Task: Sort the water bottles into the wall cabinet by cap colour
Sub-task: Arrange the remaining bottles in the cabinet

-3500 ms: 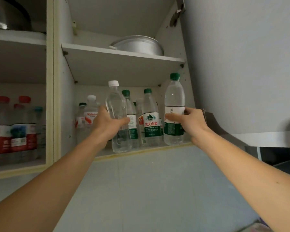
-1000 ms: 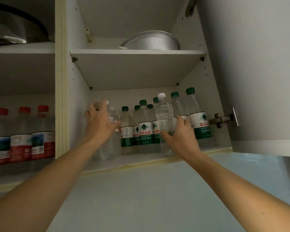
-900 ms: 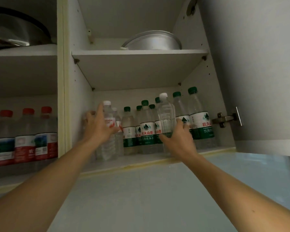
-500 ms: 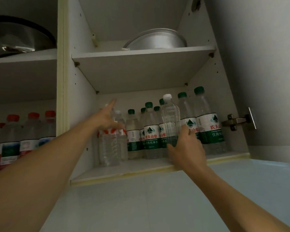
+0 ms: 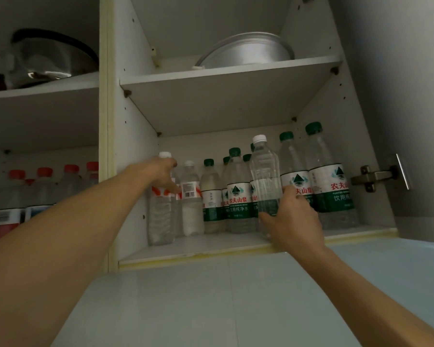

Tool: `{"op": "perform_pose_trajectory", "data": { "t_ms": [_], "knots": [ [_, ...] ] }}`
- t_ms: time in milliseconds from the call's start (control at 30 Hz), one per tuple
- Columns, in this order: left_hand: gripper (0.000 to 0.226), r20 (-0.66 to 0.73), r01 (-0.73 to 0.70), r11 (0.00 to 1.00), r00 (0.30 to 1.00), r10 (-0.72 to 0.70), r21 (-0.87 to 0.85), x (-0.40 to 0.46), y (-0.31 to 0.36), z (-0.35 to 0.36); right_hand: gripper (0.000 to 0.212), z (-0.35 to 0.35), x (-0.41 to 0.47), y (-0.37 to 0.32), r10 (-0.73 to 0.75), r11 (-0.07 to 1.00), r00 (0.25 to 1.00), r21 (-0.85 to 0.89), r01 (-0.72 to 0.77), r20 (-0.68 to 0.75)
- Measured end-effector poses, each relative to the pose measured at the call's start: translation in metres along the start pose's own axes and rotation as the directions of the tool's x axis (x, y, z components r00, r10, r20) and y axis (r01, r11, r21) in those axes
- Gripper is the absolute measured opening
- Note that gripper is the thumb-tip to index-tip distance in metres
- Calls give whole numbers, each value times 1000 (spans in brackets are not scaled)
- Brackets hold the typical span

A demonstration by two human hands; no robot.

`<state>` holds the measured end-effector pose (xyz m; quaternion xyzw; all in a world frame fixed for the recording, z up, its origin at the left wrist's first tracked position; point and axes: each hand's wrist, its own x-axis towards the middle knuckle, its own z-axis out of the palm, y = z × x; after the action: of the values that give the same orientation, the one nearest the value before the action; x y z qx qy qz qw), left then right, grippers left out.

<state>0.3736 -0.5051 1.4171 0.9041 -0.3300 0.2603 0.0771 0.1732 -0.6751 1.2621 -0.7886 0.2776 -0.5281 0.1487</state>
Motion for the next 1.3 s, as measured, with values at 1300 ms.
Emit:
{"op": "perform_pose_trajectory", "data": {
  "t_ms": [1300],
  "knots": [
    [56,-811,-346,931,510,287,112,-89,-81,27,37,78,40,-108,-159,980,838,186,70,522]
  ]
}}
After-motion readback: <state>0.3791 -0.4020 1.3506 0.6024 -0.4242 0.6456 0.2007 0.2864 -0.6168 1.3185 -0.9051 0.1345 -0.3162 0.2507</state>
